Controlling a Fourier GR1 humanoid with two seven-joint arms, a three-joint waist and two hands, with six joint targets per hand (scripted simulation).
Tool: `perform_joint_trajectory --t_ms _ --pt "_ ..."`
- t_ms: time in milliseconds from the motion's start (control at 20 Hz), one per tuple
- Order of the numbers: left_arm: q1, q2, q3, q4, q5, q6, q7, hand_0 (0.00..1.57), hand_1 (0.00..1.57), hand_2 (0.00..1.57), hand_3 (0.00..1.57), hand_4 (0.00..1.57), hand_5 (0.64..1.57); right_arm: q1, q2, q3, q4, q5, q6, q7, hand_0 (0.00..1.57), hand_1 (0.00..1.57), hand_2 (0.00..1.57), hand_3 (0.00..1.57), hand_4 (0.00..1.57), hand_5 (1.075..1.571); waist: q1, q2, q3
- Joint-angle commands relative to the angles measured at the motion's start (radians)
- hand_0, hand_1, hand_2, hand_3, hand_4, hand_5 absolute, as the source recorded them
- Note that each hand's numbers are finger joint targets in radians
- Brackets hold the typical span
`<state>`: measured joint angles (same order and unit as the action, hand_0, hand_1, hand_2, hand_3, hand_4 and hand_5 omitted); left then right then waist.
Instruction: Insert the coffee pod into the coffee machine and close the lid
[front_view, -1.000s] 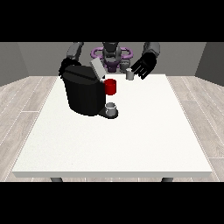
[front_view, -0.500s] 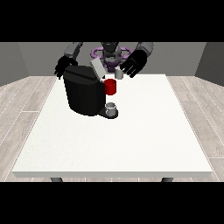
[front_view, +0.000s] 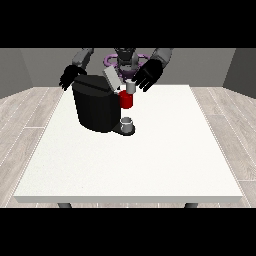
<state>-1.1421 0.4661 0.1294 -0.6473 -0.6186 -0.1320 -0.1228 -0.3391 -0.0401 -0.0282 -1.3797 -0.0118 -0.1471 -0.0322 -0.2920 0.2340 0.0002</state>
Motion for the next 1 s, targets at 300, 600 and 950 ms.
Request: perform_joint_trajectory --t_ms 300,600,950 --pt "-0.063 -0.005 -0.002 0.012 -0.008 -0.042 0.017 1.27 1.27 1.3 1.22 0.51 1.571 -0.011 0.031 -0.003 0.019 0.022 -0.055 -0.029 0.0 0.0 0.0 0.0 0.54 1.571 0.01 0.03 0.0" --pt "-0.022 -0.061 -0.015 0.011 -0.022 0.005 0.004 1.18 1.18 1.25 1.18 0.49 1.571 -0.027 -0.016 -0.043 0.006 -0.023 -0.016 0.039 0.0 0.0 0.0 0.0 0.52 1.571 0.009 0.01 -0.0001" --pt "-0.015 -0.046 -0.014 0.019 -0.036 0.004 -0.017 1.19 1.19 1.27 1.2 0.51 1.571 0.001 -0.006 -0.053 0.006 -0.039 -0.005 -0.041 0.0 0.0 0.0 0.0 0.48 1.571 0.009 0.03 0.0001"
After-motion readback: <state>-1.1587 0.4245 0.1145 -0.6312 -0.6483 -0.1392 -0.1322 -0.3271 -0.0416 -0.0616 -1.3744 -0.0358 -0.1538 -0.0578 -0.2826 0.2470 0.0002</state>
